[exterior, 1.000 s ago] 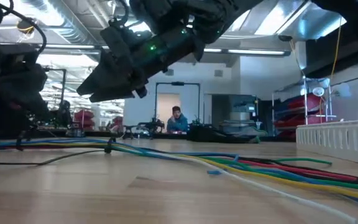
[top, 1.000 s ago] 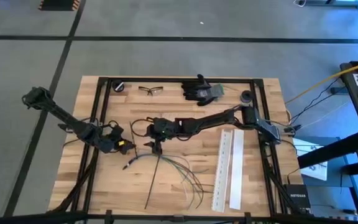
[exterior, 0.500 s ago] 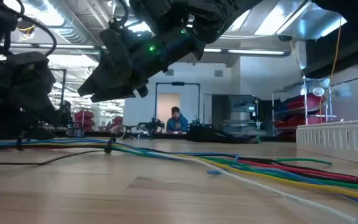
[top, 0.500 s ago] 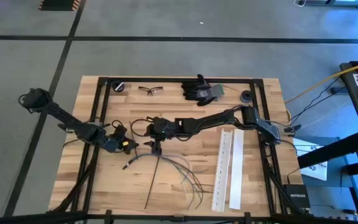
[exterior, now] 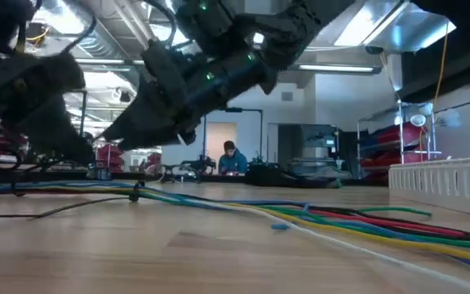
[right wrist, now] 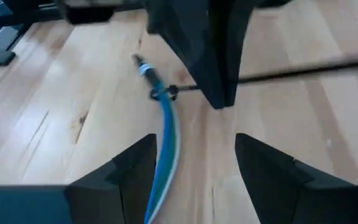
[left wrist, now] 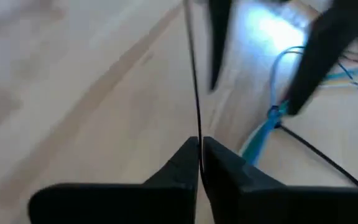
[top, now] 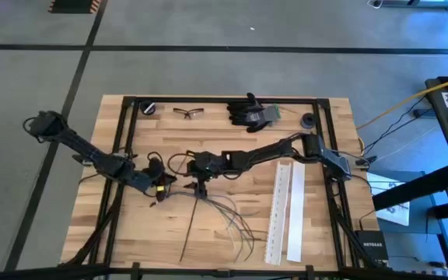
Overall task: Ziptie cables
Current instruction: Wrap the zip tie on the cables
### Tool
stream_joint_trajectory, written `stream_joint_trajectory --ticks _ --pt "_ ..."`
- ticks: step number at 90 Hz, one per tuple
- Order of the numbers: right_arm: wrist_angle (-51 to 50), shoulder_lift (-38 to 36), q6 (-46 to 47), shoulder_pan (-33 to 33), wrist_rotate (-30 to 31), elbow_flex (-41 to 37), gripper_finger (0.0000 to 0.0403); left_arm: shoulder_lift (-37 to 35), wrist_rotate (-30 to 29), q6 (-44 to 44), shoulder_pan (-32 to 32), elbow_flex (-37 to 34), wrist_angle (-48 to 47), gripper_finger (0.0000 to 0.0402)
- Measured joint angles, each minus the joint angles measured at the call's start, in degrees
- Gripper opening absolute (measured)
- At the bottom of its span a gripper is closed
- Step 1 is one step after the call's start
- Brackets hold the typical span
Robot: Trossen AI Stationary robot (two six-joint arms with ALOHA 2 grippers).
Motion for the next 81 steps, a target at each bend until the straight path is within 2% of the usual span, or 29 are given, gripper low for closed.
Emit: stream_joint_trajectory --ticks 11,22,36,45,68,81 --pt "6.8 0.0 4.8 0.9 4.3 -3.5 0.0206 0.0 -1.3 4.2 0.0 0.9 -0.1 0.0000" --pt "16.5 2.0 9.5 2.6 11.4 -5.4 0.0206 0.0 -2.3 4.8 0.0 1.0 -0.2 0.0000" --pt "24.1 7.6 16.2 4.5 19.9 -3.3 0.0206 0.0 -3.2 4.2 0.0 1.0 0.3 0.0000" --pt "25.0 10.3 19.0 5.6 26.3 -1.4 0.0199 0.0 -4.9 2.7 0.0 1.0 0.2 0.0000" --pt "26.5 12.9 15.0 5.9 26.2 3.9 0.0156 0.0 -10.6 -1.9 0.0 1.0 0.4 0.0000" --pt "25.3 14.9 14.4 5.8 29.0 6.1 0.0140 0.0 -12.9 -5.4 0.0 1.0 0.4 0.0000"
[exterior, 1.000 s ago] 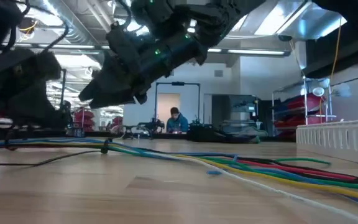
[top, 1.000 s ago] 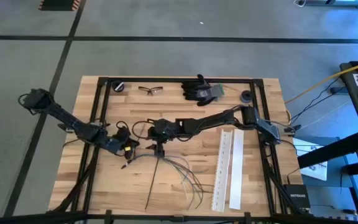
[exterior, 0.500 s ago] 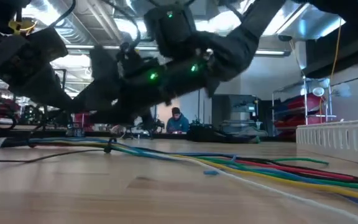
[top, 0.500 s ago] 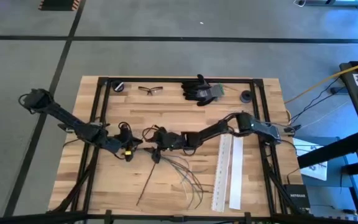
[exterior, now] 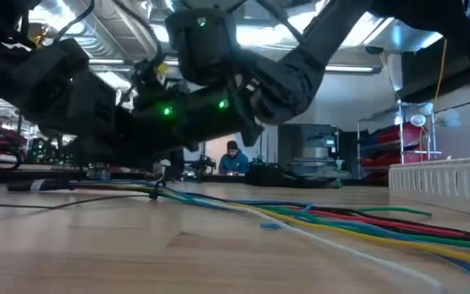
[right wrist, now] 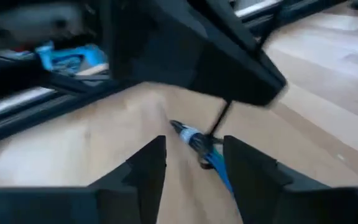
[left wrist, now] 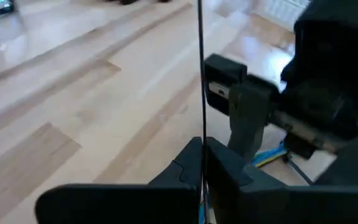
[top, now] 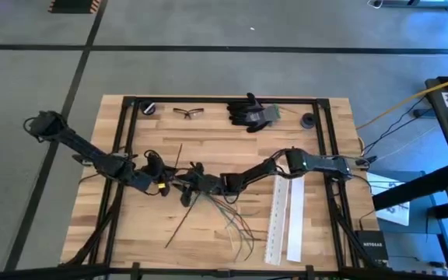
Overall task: Ziptie cables
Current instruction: Wrap the zip tie on the cables
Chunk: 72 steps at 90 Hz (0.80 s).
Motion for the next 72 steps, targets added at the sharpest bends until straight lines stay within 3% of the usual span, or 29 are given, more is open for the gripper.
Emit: stream_joint_trajectory --ticks 30,54,72 --pt "-6.2 5.2 -1.6 0.9 3.7 7.8 0.0135 0.0 -1.4 -3.3 1.7 0.0 -0.2 0.0000" --pt "-13.7 6.6 -3.8 0.6 10.2 13.5 0.0133 0.0 -1.4 -3.3 1.8 0.0 -0.1 0.0000" --pt "-13.6 6.7 -4.1 -0.1 8.6 14.0 0.0087 0.0 -1.4 -3.3 1.8 0.0 -0.1 0.0000"
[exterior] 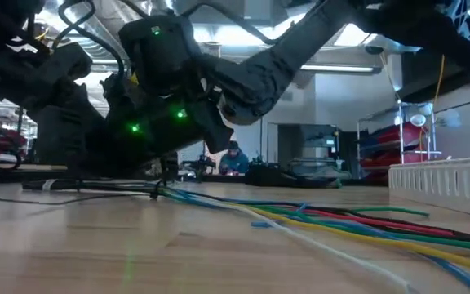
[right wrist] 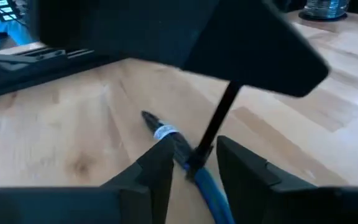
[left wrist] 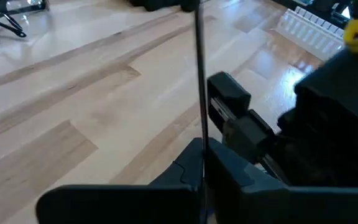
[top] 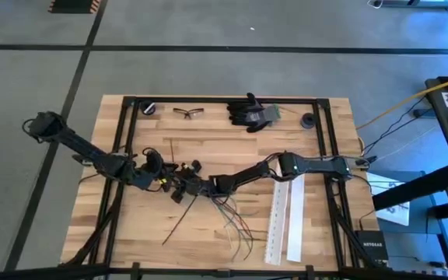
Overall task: Ziptie cables
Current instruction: Wrap the zip tie on the cables
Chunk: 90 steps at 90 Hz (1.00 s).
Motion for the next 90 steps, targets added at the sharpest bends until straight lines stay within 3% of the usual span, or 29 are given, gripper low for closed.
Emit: stream_joint_trajectory --ticks 18,39,61,72,90 --pt "-0.6 0.0 -0.3 -0.2 -3.7 -1.0 0.0008 -0.1 -0.8 1.1 0.0 0.0 0.0 0.0000" --pt "-3.2 -0.2 -0.9 0.2 -4.6 -1.0 0.0002 -2.6 -6.7 2.6 0.2 0.0 -1.9 0.0000" --pt "-4.0 -0.3 -1.1 0.2 -5.5 -1.0 0.0001 -12.3 -7.2 0.4 2.4 0.0 -15.9 0.0000" --pt "-4.0 -0.3 -1.6 0.2 -5.6 -1.0 0.0000 -16.6 -2.4 2.2 2.5 0.0 -15.4 0.0000" --pt "-3.8 -0.3 -1.8 0.2 -5.7 -1.1 0.0000 -20.2 5.4 12.4 2.3 0.8 -13.8 0.0004"
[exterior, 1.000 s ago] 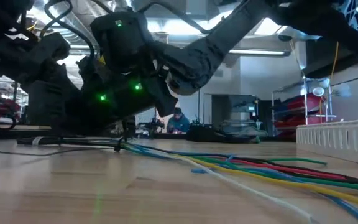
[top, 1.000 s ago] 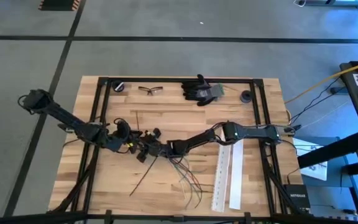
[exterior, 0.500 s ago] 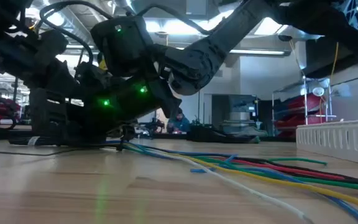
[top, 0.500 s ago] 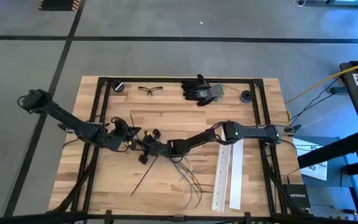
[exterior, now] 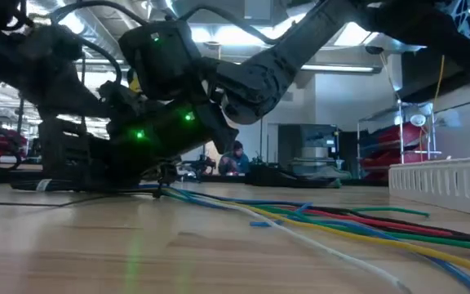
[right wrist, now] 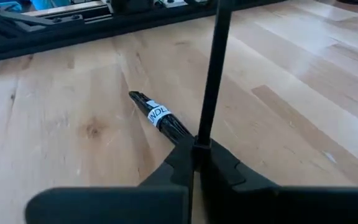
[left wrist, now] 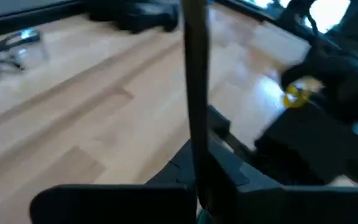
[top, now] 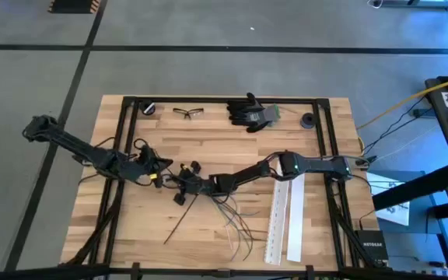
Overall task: Ziptie cables
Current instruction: Wrap the zip tie on the cables
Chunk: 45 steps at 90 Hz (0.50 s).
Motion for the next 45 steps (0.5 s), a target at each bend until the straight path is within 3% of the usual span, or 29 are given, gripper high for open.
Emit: stream_joint_trajectory --ticks 13,23,35,45 --pt "0.0 0.0 0.0 0.0 -0.1 0.0 0.0000 -1.3 1.6 8.5 0.6 4.0 -1.2 0.0040" --pt "0.0 0.0 -0.2 0.0 -0.1 0.0 0.0000 -1.5 1.6 11.5 0.7 9.4 -7.8 0.0077" --pt "0.0 0.1 -0.2 0.0 -0.2 0.0 0.0000 -1.2 8.5 10.1 -0.3 15.5 -16.9 0.0105" --pt "0.0 0.1 -0.2 0.0 -0.2 0.0 0.0000 0.3 14.5 2.5 -2.5 15.7 -20.9 0.0111"
